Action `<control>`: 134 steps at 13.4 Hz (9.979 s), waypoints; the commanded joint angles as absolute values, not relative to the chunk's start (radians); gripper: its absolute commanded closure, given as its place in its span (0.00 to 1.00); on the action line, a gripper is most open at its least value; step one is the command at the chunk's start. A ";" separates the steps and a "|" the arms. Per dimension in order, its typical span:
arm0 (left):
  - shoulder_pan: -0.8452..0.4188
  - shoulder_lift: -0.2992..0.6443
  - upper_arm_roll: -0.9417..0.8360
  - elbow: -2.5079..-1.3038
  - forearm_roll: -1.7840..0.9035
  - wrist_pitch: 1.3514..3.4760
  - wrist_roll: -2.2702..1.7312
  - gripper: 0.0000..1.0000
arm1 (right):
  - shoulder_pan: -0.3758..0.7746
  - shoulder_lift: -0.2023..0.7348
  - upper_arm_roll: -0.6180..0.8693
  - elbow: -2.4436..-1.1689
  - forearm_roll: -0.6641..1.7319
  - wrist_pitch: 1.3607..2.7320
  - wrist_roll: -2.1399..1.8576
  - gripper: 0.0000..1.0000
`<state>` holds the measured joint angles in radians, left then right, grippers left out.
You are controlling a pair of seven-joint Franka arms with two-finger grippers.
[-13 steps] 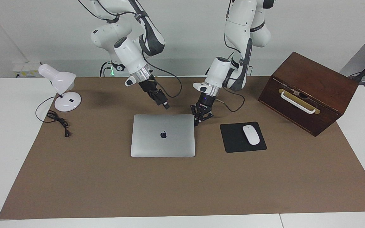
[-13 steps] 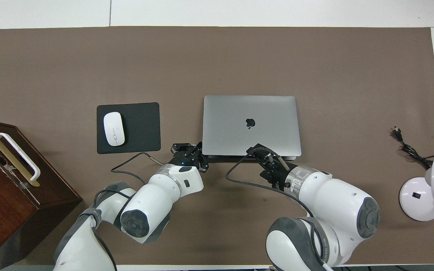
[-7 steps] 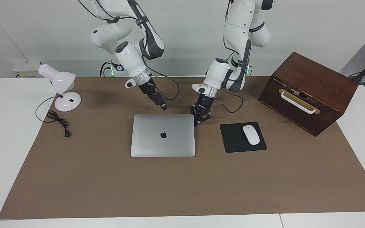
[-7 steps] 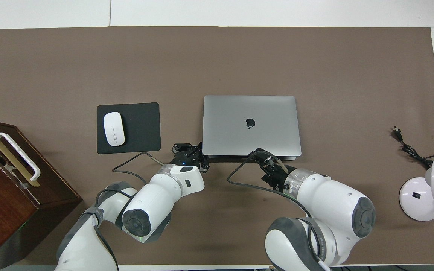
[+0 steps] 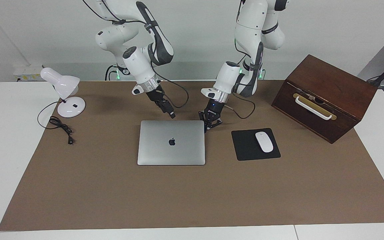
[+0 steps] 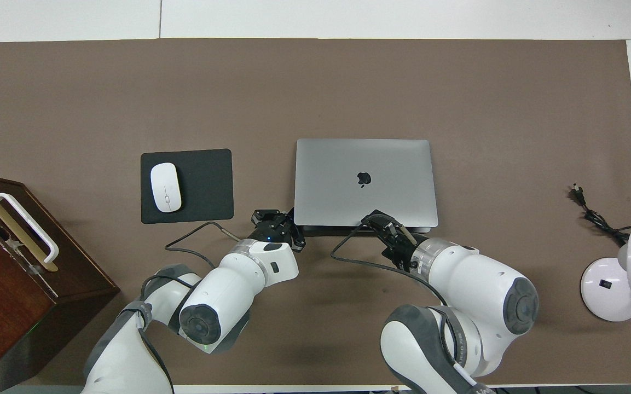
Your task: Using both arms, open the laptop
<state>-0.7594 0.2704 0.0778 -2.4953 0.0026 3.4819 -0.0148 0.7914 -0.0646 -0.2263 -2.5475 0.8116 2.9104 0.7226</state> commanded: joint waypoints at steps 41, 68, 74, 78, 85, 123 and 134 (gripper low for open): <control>-0.828 0.299 0.095 -2.494 -0.002 3.505 -0.011 1.00 | 0.753 0.276 -0.399 -1.896 1.161 2.726 0.443 0.00; -0.833 0.301 0.095 -2.494 -0.003 3.505 -0.008 1.00 | 0.690 0.361 -0.407 -1.747 1.151 2.580 0.489 0.00; -0.822 0.298 0.095 -2.496 -0.003 3.505 -0.009 1.00 | 0.690 0.272 -0.426 -1.740 0.994 2.435 0.676 0.00; -0.816 0.279 0.095 -2.508 -0.005 3.505 -0.014 1.00 | 0.689 0.200 -0.451 -1.724 0.876 2.307 0.781 0.00; -0.813 0.229 0.097 -2.543 -0.005 3.505 -0.023 1.00 | 0.407 0.160 -0.284 -1.514 0.545 1.938 0.729 0.00; -0.491 -0.146 0.107 -1.974 0.005 1.910 -0.291 0.00 | 0.040 -0.081 -0.083 -1.525 0.034 1.350 0.021 0.00; -0.082 -0.166 0.107 -1.971 0.005 1.937 -0.289 0.00 | 0.049 -0.078 -0.089 -1.522 0.023 1.355 -0.054 0.00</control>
<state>-0.1554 -0.1594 0.1197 -1.9754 0.0000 1.8968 -0.2939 0.0447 -0.0576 -0.0776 -1.4965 0.0175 1.3440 -0.0277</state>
